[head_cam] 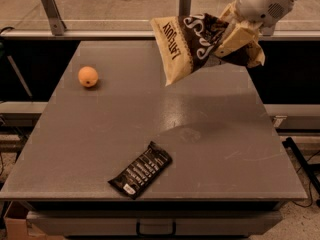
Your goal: Move brown chip bag near rxbar chocolate
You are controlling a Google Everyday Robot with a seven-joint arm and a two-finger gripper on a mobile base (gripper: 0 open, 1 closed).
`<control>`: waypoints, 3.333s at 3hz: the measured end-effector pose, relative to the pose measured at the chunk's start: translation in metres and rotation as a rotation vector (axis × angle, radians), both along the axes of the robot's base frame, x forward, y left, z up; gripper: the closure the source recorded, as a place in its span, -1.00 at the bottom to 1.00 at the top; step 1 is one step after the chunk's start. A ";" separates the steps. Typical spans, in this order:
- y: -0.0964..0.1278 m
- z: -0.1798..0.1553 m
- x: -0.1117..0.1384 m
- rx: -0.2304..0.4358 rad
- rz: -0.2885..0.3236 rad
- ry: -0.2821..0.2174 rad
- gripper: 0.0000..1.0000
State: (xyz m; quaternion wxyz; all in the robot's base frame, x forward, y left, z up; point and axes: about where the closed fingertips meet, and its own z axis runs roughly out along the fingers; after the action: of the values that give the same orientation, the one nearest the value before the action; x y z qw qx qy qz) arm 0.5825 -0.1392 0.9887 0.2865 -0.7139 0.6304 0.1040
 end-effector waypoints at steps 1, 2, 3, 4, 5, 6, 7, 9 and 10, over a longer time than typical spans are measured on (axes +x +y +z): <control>0.015 -0.010 -0.017 -0.005 0.043 0.022 1.00; 0.030 -0.040 -0.031 -0.014 0.082 0.054 1.00; 0.040 -0.076 -0.041 -0.024 0.101 0.096 0.63; 0.046 -0.099 -0.050 -0.030 0.120 0.124 0.17; 0.051 -0.114 -0.060 -0.036 0.141 0.146 -0.27; 0.056 -0.121 -0.067 -0.042 0.162 0.165 -0.73; 0.055 -0.125 -0.068 -0.050 0.164 0.175 -1.00; -0.006 -0.079 -0.032 -0.007 0.011 0.134 -1.00; -0.064 -0.038 -0.010 0.078 -0.140 0.077 -1.00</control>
Offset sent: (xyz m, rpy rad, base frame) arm -0.0544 0.0423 -0.0807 -0.0339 0.1133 0.1328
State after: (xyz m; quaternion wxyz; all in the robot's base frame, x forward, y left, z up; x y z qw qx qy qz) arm 0.5725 -0.2032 0.9510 0.2965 -0.6518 0.6848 0.1356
